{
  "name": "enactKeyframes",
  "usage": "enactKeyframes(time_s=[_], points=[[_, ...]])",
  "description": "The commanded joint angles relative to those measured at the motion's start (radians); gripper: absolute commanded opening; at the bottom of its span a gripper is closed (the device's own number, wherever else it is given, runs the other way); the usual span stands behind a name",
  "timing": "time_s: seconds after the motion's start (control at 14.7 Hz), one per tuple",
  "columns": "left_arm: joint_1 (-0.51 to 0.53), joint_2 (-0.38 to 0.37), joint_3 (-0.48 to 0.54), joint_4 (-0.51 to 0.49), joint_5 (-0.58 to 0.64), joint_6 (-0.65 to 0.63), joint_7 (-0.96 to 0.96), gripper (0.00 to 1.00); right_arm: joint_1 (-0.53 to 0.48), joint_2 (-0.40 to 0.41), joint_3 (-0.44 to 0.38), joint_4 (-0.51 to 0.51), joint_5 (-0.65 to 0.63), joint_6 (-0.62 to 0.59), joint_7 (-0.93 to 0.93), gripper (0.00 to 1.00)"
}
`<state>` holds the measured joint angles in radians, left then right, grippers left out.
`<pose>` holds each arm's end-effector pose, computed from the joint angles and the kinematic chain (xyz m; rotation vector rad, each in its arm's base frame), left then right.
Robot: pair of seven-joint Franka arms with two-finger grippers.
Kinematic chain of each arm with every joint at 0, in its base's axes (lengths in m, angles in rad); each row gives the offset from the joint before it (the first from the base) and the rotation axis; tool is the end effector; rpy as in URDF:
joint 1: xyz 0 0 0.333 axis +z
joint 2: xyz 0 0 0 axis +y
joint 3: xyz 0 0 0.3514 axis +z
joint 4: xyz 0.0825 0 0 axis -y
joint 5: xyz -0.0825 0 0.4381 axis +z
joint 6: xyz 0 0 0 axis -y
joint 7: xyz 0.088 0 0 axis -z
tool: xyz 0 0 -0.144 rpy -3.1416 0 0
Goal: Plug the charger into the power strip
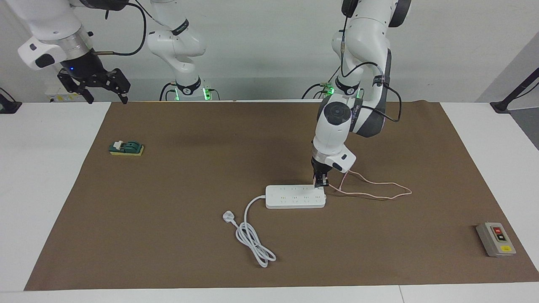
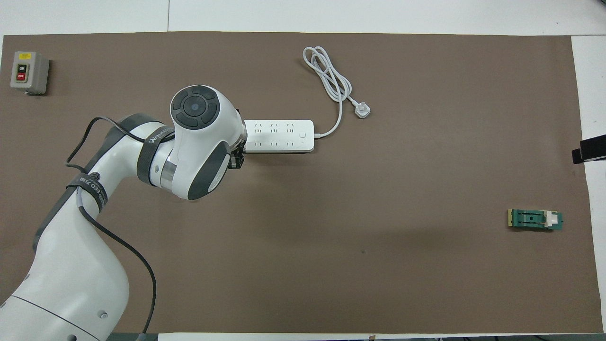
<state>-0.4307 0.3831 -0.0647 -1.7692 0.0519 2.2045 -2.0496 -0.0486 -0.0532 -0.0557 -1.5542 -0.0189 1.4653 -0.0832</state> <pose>0.6318 -0.3342 0.3177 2.2333 2.1438 0.0517 0.5743 -0.0639 0.6541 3.1284 -0.0354 -0.0581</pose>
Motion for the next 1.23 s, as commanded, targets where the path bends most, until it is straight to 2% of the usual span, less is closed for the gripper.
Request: enactKeyframes(time_s=[0.0,1.16], points=[[-0.019,0.046,0.014,0.083,0.006,-0.045,-0.02,0.0,-0.002,-0.014,0.0,-0.018,0.014,0.02,-0.01,1.0],[-0.013,0.043,0.014,0.037,0.008,-0.029,-0.014,0.0,-0.001,-0.016,0.0,-0.018,0.014,0.018,-0.012,1.0]])
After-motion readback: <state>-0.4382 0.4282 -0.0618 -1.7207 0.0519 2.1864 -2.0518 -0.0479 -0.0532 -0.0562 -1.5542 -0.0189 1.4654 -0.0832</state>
